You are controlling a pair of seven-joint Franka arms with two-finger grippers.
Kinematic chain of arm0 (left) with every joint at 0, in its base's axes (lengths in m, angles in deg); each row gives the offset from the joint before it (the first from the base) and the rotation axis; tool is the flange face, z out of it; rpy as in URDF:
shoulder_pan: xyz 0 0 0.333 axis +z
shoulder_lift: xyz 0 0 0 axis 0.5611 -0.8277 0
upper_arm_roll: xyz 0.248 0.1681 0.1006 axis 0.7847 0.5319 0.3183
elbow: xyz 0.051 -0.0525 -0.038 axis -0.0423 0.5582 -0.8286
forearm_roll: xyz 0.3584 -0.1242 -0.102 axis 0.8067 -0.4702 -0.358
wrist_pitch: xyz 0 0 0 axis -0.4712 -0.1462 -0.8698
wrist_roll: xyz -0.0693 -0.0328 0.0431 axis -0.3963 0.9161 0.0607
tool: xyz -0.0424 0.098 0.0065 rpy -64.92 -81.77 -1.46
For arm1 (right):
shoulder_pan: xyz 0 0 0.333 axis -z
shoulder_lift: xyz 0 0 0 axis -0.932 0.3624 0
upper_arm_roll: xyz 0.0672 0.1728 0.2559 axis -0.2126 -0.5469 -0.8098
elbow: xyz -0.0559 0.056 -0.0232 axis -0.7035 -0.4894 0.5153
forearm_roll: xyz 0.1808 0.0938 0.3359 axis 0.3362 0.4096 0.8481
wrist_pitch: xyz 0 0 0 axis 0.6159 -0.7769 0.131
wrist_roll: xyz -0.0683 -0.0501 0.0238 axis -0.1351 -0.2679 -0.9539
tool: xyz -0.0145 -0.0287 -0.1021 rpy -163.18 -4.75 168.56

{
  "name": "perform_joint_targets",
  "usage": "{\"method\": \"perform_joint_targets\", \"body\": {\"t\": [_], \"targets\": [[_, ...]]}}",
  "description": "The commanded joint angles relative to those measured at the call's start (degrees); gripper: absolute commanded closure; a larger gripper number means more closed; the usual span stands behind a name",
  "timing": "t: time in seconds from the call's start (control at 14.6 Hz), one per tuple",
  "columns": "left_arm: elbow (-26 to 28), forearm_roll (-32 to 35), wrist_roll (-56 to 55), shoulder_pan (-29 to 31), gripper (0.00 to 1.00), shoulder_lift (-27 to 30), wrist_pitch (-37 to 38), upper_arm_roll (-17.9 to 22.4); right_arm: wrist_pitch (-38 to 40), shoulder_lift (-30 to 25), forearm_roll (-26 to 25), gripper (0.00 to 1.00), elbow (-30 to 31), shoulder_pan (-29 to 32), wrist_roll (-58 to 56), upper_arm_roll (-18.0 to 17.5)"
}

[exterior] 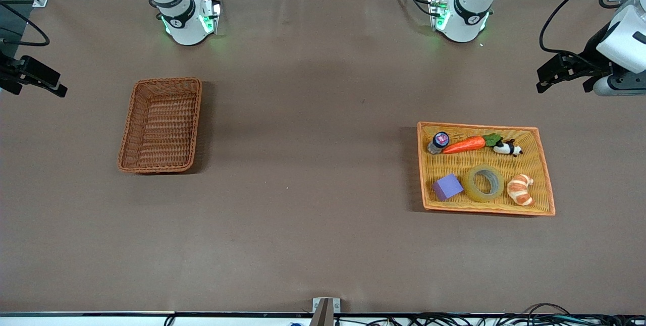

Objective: Move tape to another basket
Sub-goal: 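Reach the left gripper down to the yellow tape roll in the tray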

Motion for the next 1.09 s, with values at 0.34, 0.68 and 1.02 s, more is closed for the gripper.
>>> {"method": "perform_joint_targets", "body": {"t": [0.34,0.68,1.02], "targets": [[-2.99,0.54,0.99,0.42,0.0,-2.55,0.83,-0.15,-1.09,-1.7,1.18,0.0,4.14,0.3,-0.8,0.14],[-4.06,2.9,1.16,3.23,0.0,-13.01,-0.76,0.47,-1.36,-1.8,1.18,0.0,4.24,0.3,-0.8,0.14],[2.52,5.11,1.08,5.94,0.0,-20.74,-17.23,0.38,-1.36,-1.71,1.18,0.0,4.15,0.3,-0.8,0.14]]}}
